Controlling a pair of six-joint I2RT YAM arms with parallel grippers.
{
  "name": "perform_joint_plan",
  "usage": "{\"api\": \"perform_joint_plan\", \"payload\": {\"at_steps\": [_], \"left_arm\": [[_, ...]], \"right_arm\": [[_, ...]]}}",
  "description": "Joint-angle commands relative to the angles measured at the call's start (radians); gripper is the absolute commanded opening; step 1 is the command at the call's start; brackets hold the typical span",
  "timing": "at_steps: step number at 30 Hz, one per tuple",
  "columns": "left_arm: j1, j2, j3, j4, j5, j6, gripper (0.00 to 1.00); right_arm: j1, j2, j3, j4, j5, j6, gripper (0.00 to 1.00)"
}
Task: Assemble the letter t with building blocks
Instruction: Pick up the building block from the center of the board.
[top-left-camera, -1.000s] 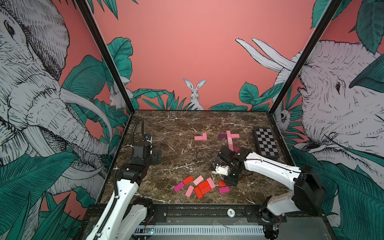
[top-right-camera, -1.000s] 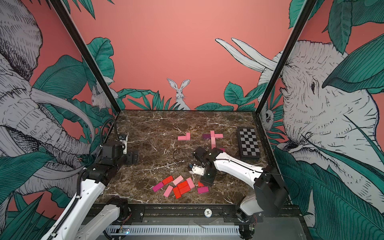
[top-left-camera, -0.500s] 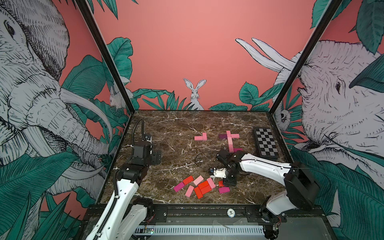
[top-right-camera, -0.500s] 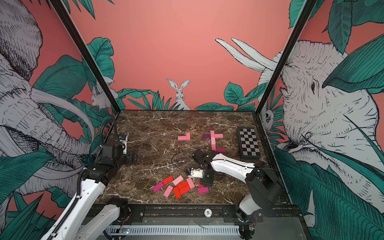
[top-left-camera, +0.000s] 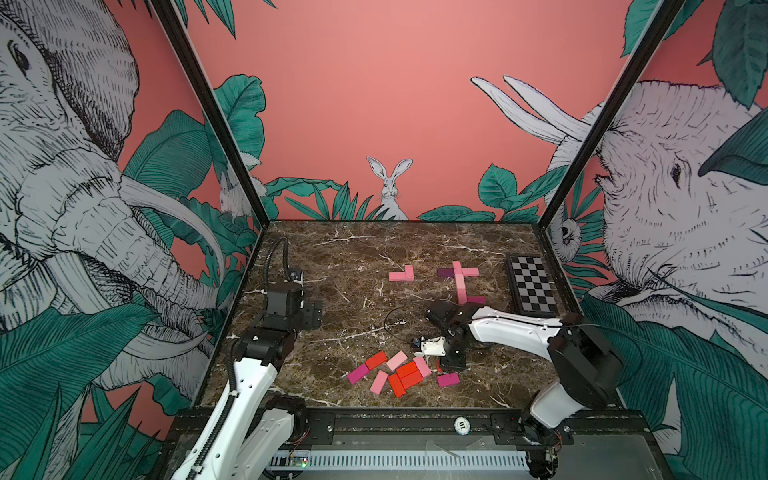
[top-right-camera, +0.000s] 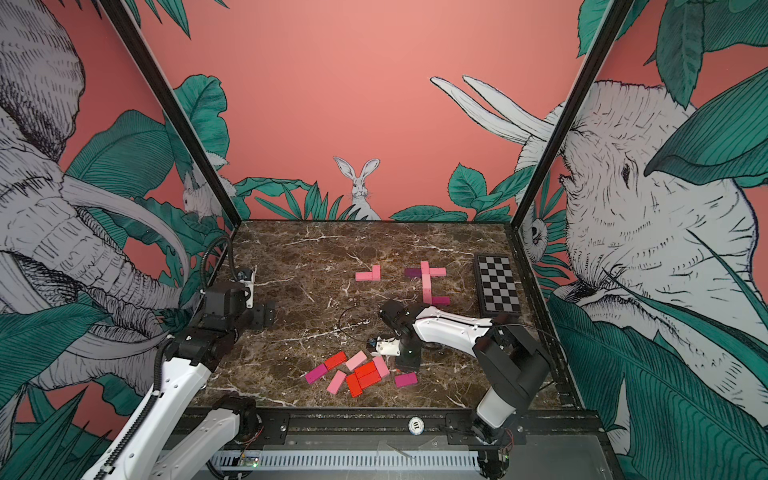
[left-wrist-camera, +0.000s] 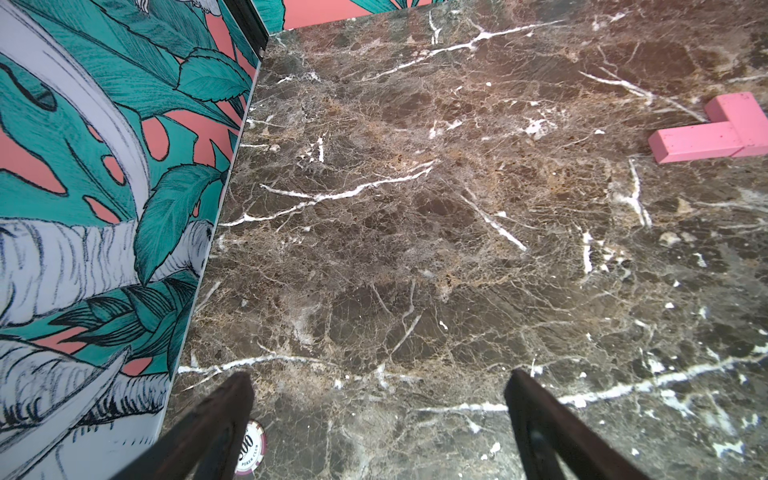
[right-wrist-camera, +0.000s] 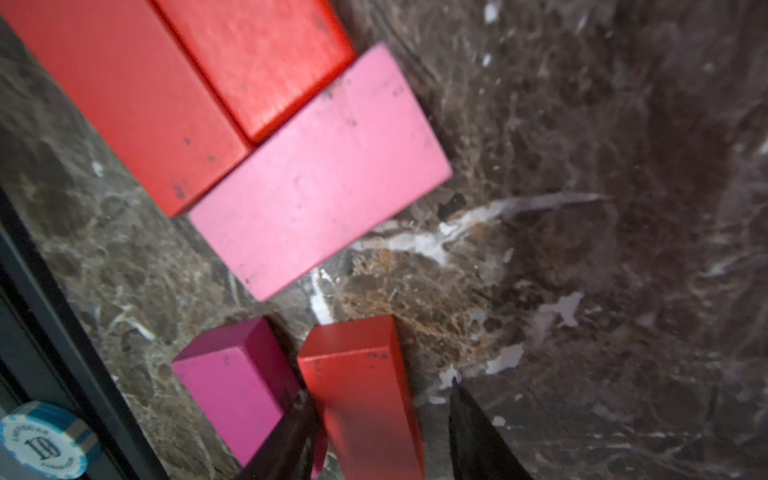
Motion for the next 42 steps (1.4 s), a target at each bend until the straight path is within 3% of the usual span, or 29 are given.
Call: {"api": "perform_joint_plan", "payload": {"at_steps": [1, 7, 21, 27, 33, 42], "left_arm": [[0.002, -0.004, -0.008, -0.016, -0.012, 0.002, 0.97], [0.002, -0.003, -0.008, -0.016, -0.012, 0.003, 0.97], [0.002, -0.007, -0.008, -0.015, -0.013, 0.004, 0.97], [0.002, -0.008, -0.008, -0.007, -0.008, 0.008, 0.97], [0.002, -0.016, -0.010, -0.008, -0.010, 0.010, 0.97], [0.002, -0.044, -0.019, 0.002, -0.002, 0.007, 0.97]], "right_arm": [[0.007, 0.002, -0.004, 0.001, -0.004, -0.017, 0.50], [0.012, 0.001, -0.010, 0.014, 0.035, -0.013, 0.48], [0.013, 0.025, 0.016, 0.017, 0.081, -0.014, 0.21], [-0.044, -0.016, 0.071, 0.036, 0.062, -0.120, 0.15], [-0.161, 0.054, 0.295, -0.024, 0.061, -0.254, 0.13], [-0.243, 0.259, 0.633, -0.094, 0.047, -0.434, 0.13]]}}
